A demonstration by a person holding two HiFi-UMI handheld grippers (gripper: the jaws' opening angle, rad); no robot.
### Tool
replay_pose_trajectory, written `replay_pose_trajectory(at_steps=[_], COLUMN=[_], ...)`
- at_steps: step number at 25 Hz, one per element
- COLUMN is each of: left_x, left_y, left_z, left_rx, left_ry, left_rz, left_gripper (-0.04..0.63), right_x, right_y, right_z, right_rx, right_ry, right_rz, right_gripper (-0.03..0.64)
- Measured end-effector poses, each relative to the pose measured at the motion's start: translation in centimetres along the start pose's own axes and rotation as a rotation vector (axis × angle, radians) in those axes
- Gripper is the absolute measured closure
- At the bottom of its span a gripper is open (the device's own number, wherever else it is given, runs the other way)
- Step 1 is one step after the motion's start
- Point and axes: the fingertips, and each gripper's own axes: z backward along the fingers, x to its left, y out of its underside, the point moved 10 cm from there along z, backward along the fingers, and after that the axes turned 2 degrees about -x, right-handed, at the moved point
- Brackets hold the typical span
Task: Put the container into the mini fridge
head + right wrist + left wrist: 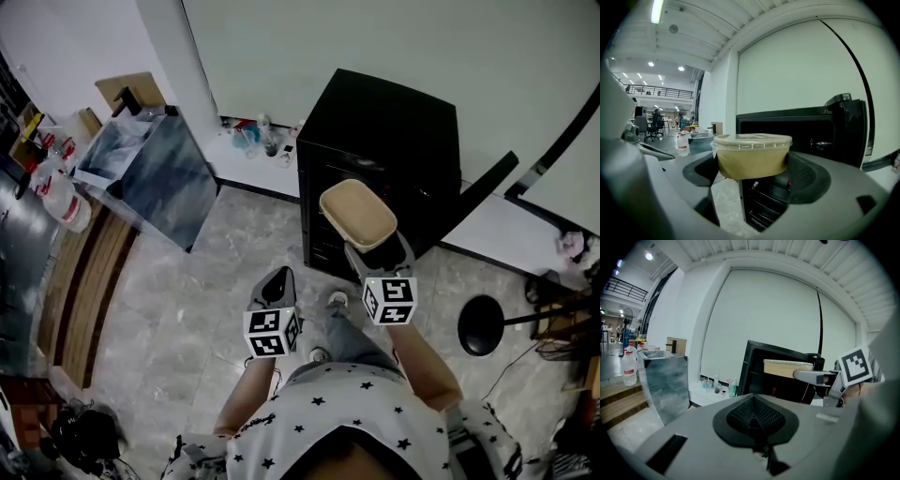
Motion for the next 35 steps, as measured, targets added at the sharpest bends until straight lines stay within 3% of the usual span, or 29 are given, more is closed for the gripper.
replay_pose_trajectory(at_steps=[35], left_x=[1.6], left_y=[-2.1], left_z=[-10.6], left_rx=[0.055], left_ry=[-0.01], left_rz=[-0.015], left_gripper=[0.583], right_x=[-9.0], right_y=[2.4], right_z=[-13.3], right_rx=[0.065], right_ry=[0.176], right_rz=[0.001], right_gripper=[0.169])
